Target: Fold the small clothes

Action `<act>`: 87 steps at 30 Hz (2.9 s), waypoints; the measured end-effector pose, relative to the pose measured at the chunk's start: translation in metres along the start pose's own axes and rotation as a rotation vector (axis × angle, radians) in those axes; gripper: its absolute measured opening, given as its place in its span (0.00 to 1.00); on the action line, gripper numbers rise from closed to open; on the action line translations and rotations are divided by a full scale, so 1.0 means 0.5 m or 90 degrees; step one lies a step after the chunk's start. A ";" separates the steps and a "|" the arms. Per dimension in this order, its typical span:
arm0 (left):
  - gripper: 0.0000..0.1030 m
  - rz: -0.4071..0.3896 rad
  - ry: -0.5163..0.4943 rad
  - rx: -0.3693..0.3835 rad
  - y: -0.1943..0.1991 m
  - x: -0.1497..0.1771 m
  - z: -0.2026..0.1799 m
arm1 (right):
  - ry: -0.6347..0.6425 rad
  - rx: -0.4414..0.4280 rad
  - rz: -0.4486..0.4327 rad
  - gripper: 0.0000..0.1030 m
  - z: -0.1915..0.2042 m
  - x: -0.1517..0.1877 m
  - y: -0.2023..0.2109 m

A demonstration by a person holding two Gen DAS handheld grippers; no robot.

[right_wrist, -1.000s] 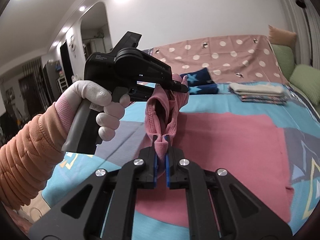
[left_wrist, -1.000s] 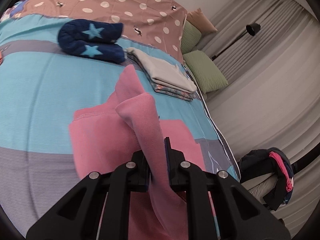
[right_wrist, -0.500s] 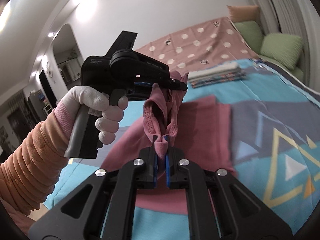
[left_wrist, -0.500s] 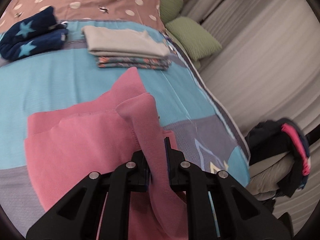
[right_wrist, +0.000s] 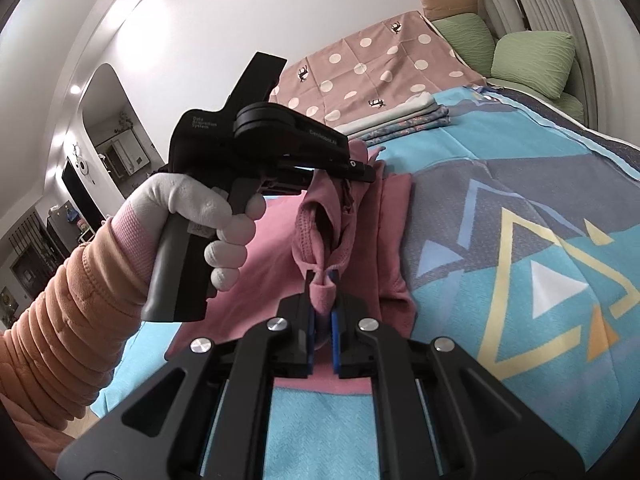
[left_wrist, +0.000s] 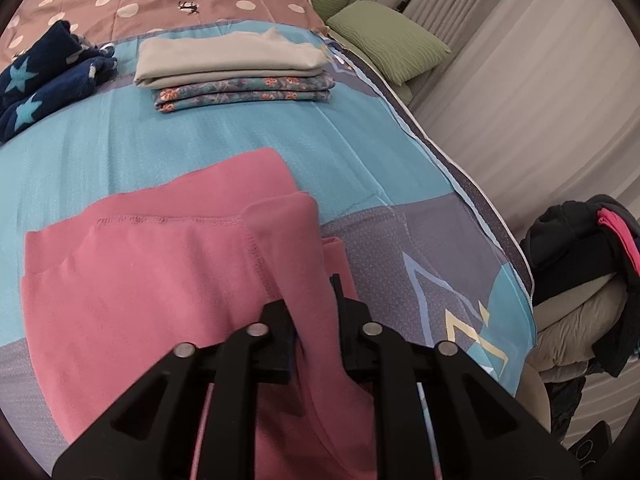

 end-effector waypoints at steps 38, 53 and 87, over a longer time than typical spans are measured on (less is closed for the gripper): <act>0.67 -0.115 -0.068 -0.109 0.205 0.290 0.131 | 0.083 0.172 0.096 0.16 -0.046 0.022 -0.032; 0.78 -0.123 -0.048 -0.068 0.202 0.308 0.135 | 0.050 0.186 0.142 0.25 -0.086 -0.032 -0.144; 0.85 -0.095 0.003 0.066 0.177 0.219 0.179 | -0.007 -0.010 0.210 0.84 -0.106 -0.082 -0.196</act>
Point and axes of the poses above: each gripper's, at about its wrist camera, not at the fingertips, and y roughly against the way its jaws point, z to its left, x to its underside, the point moved 9 cm from there along -y, roughly the way its jaws point, and after that the axes turned 6 degrees about x, right-handed, at the moved point
